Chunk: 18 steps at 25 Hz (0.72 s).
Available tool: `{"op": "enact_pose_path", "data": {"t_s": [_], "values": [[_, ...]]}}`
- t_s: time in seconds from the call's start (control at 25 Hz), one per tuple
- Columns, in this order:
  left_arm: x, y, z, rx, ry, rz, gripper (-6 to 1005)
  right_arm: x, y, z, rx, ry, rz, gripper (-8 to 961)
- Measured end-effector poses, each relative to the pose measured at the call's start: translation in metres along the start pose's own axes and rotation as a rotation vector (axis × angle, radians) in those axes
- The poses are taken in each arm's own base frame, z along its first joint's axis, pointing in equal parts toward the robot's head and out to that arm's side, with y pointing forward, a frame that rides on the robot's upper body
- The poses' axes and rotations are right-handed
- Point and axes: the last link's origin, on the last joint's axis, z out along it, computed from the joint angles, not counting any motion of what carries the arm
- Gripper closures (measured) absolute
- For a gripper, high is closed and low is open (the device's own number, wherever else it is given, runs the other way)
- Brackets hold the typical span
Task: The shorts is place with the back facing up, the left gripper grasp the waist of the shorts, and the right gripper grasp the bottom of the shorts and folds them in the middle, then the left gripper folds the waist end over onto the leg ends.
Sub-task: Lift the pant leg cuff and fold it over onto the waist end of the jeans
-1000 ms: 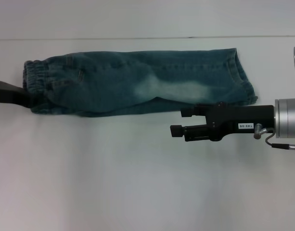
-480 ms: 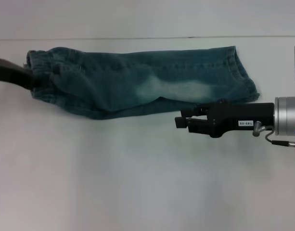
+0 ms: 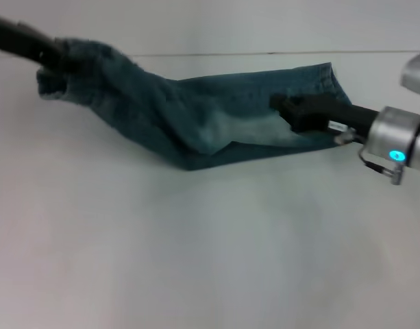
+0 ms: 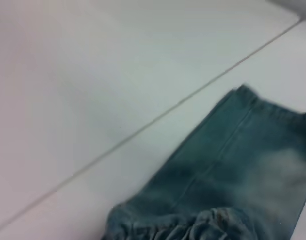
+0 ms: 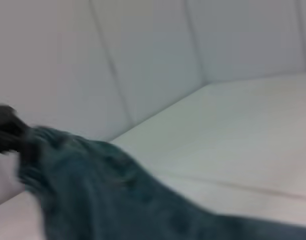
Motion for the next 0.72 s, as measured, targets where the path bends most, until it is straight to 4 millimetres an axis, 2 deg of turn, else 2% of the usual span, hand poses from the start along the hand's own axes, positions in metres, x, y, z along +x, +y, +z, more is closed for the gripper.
{"op": "enact_pose_path", "data": {"t_s": [0.12, 0.28, 0.4, 0.72], "values": [[0.022, 0.009, -0.001, -0.018, 0.018, 0.033, 863, 0.004, 0.004, 0.022, 0.059, -0.016, -0.031, 889], [0.050, 0.024, 0.000, -0.060, 0.047, 0.083, 863, 0.006, 0.010, 0.047, 0.161, -0.043, -0.064, 941], [0.063, 0.033, 0.002, -0.082, 0.062, 0.109, 863, 0.005, 0.020, 0.064, 0.194, -0.030, -0.129, 954], [0.075, 0.046, 0.003, -0.139, 0.092, 0.140, 864, 0.009, 0.056, 0.096, 0.124, 0.082, -0.295, 954]]}}
